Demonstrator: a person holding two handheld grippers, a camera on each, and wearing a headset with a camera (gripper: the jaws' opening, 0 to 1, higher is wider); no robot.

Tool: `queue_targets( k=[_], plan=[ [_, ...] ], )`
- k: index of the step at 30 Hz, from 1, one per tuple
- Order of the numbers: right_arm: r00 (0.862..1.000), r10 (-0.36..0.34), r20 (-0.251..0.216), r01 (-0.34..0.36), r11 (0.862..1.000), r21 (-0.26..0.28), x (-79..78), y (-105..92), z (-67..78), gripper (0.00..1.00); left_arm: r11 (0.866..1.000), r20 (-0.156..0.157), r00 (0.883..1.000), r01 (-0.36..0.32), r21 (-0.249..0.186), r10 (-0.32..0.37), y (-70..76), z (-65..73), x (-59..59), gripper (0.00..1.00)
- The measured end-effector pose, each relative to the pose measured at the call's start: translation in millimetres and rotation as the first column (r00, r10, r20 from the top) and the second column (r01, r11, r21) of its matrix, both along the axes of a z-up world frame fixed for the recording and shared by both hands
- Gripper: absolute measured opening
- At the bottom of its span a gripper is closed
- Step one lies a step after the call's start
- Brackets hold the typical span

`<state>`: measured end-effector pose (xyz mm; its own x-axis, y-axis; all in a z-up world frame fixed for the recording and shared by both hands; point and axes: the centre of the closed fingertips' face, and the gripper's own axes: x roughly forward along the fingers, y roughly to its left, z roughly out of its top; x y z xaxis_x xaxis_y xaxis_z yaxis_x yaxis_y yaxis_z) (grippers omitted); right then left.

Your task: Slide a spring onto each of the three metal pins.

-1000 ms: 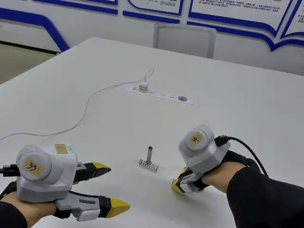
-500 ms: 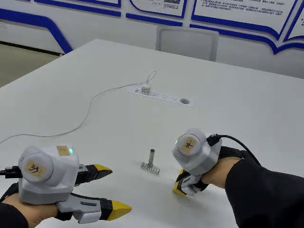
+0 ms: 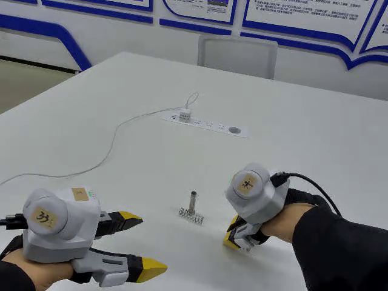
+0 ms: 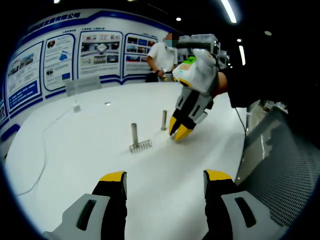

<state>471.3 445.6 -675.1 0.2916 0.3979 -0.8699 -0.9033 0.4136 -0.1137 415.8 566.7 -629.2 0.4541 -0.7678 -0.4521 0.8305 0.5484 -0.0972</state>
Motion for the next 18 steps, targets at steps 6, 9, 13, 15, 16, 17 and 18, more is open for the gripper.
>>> queue_targets(
  k=[6,9,13,15,16,17,18],
  plan=[
    [0.997,-0.067,0.031,0.064,0.994,0.083,-1.5,-6.5,14.6,0.12,1.000,0.000,1.000,0.003,0.003,-0.003,-0.8,-0.4,-0.4,0.63],
    [0.995,-0.090,0.040,0.086,0.991,0.103,-3.0,-11.2,16.8,0.12,1.000,0.001,1.000,0.006,0.005,-0.006,-1.4,-0.5,-0.8,0.63],
    [0.991,-0.128,0.041,0.122,0.983,0.139,-4.3,-17.2,19.2,0.12,1.000,0.001,1.000,0.007,0.008,-0.007,-1.0,-0.7,-1.0,0.63],
    [0.989,-0.143,0.040,0.135,0.979,0.154,-5.3,-19.3,20.8,0.12,1.000,0.001,1.000,0.007,0.009,-0.008,-1.1,-0.6,-1.1,0.63],
    [0.986,-0.158,0.043,0.149,0.975,0.168,-5.5,-21.4,22.3,0.12,1.000,0.001,1.000,0.008,0.010,-0.009,-1.2,-0.6,-1.4,0.63],
    [0.985,-0.167,0.045,0.157,0.971,0.178,-5.1,-22.6,23.0,0.12,1.000,0.001,1.000,0.009,0.011,-0.009,-1.2,-0.6,-1.5,0.63],
    [0.983,-0.181,0.043,0.170,0.966,0.194,-5.3,-24.6,24.1,0.12,1.000,0.001,1.000,0.010,0.012,-0.010,-1.3,-0.9,-1.7,0.63]
  ],
)
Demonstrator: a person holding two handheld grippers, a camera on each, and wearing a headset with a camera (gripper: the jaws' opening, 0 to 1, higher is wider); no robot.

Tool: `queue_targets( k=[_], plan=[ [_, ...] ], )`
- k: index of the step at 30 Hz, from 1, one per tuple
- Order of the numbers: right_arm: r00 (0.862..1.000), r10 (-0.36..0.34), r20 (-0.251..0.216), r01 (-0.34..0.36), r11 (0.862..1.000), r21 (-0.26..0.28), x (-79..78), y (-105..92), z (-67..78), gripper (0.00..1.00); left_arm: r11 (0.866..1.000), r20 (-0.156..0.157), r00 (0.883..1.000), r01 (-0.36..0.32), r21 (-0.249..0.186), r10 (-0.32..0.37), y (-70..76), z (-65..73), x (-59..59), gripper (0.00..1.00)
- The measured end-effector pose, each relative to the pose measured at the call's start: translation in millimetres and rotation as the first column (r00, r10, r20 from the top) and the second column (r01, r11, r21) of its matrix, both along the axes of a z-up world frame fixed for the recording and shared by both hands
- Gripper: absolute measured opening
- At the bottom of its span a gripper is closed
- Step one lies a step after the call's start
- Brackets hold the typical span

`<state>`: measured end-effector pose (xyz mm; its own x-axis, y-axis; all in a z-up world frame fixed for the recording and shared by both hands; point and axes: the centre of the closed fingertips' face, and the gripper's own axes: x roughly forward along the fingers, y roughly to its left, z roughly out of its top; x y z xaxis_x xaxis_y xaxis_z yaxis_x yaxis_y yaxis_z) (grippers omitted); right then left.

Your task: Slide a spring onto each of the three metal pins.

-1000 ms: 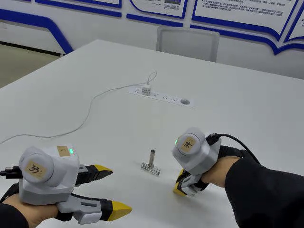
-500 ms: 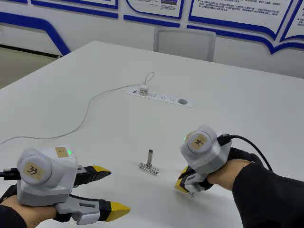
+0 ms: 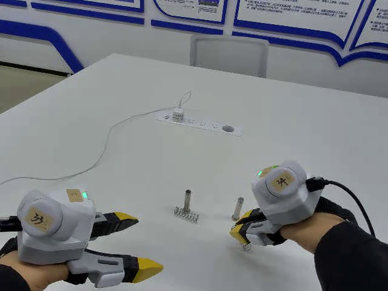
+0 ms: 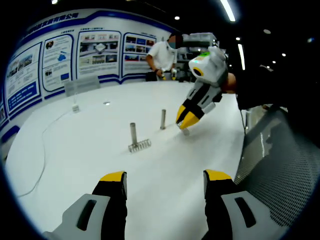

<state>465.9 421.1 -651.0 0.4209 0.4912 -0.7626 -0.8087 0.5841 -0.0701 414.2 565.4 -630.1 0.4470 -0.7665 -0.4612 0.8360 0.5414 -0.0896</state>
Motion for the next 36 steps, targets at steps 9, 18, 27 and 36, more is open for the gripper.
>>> queue_targets(
  k=[9,18,27,36],
  plan=[
    [0.997,-0.073,0.006,0.073,0.995,0.074,-1.2,-13.0,6.4,0.12,1.000,-0.003,1.000,0.005,0.010,-0.005,0.0,-1.1,-0.9,0.63],
    [0.995,-0.101,0.014,0.099,0.991,0.095,-2.0,-19.0,9.6,0.12,1.000,-0.005,1.000,0.003,0.014,-0.003,1.0,-1.6,-0.8,0.63],
    [0.993,-0.119,-0.001,0.119,0.988,0.099,-4.7,-21.7,16.1,0.12,1.000,-0.003,1.000,-0.002,0.003,0.002,1.0,-0.4,-0.3,0.63],
    [0.991,-0.133,-0.004,0.133,0.985,0.108,-4.1,-23.0,35.0,0.12,1.000,0.000,1.000,0.003,-0.007,-0.003,-0.1,0.5,-0.2,0.63]
  ],
)
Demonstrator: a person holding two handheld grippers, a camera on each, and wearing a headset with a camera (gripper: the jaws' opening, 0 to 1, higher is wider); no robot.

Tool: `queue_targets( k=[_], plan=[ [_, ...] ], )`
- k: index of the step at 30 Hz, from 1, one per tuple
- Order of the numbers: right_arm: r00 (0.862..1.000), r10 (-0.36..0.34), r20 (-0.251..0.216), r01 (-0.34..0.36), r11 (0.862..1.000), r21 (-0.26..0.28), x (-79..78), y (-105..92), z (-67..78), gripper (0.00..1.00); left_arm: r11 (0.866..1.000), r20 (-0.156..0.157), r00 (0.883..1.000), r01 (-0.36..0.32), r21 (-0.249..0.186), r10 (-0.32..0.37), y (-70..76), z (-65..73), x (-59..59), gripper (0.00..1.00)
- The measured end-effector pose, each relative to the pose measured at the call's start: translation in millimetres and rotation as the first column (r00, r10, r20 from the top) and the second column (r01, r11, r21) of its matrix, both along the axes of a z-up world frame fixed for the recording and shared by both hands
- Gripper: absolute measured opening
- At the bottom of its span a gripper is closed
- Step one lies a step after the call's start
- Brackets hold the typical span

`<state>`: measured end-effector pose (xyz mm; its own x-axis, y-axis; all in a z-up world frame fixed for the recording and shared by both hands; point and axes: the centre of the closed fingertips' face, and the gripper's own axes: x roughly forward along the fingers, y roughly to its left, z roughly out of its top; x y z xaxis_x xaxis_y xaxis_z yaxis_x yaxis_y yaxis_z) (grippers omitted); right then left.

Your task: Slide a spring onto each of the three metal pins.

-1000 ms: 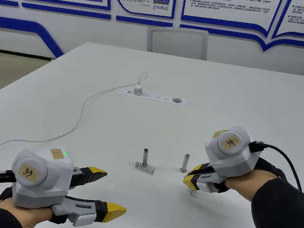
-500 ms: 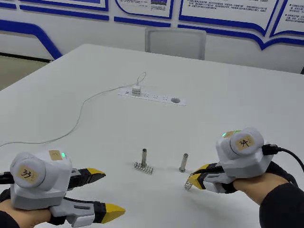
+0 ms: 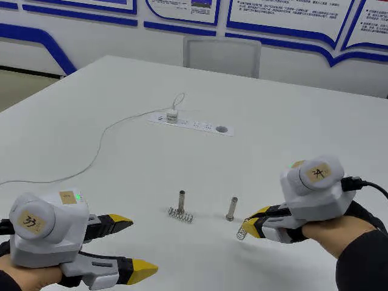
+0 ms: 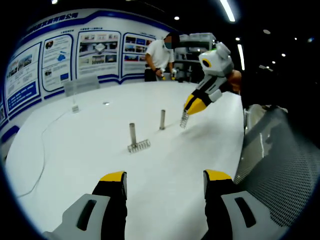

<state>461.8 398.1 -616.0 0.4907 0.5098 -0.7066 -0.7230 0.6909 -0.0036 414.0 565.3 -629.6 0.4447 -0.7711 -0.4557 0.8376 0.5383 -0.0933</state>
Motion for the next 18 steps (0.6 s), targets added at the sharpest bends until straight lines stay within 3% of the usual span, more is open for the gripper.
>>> queue_targets(
  k=[18],
  plan=[
    [0.995,-0.011,0.096,0.010,1.000,0.006,30.1,2.8,47.5,0.12,1.000,0.004,1.000,0.002,-0.008,-0.002,-0.5,1.5,0.7,0.63]
  ],
)
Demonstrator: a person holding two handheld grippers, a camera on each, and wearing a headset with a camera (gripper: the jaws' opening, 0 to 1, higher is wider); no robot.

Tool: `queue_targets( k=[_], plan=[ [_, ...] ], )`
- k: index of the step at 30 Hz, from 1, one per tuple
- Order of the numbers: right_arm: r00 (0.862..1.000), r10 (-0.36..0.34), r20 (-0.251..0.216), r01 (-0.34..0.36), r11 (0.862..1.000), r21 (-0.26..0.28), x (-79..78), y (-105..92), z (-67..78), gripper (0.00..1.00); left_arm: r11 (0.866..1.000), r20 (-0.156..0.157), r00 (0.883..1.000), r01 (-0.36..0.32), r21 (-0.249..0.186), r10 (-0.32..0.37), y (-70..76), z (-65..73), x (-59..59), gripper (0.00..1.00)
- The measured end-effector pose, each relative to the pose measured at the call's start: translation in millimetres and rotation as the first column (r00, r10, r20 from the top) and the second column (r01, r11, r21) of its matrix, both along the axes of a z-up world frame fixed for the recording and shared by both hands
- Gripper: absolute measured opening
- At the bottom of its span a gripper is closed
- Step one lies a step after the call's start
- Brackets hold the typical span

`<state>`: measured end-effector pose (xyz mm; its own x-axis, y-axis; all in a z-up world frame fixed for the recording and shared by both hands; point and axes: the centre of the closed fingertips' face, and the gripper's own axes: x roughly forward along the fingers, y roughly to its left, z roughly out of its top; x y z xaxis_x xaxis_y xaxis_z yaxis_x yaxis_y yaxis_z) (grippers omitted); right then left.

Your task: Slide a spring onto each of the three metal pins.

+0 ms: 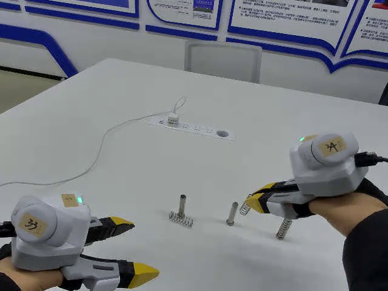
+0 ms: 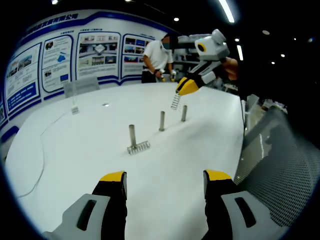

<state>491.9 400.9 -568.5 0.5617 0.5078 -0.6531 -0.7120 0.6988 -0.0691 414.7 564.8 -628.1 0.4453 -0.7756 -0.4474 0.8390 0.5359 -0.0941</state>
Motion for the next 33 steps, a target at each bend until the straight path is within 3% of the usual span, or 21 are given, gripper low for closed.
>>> queue_targets(
  k=[9,33],
  plan=[
    [1.000,0.006,0.015,-0.006,1.000,0.000,14.3,7.1,0.1,0.12,1.000,-0.005,1.000,-0.007,0.003,0.007,1.0,-0.8,0.0,0.63],
    [0.998,0.012,-0.058,-0.015,0.999,-0.044,28.0,7.7,-33.1,0.12,1.000,-0.018,0.999,-0.028,0.007,0.028,3.6,-3.3,0.6,0.63]
  ],
)
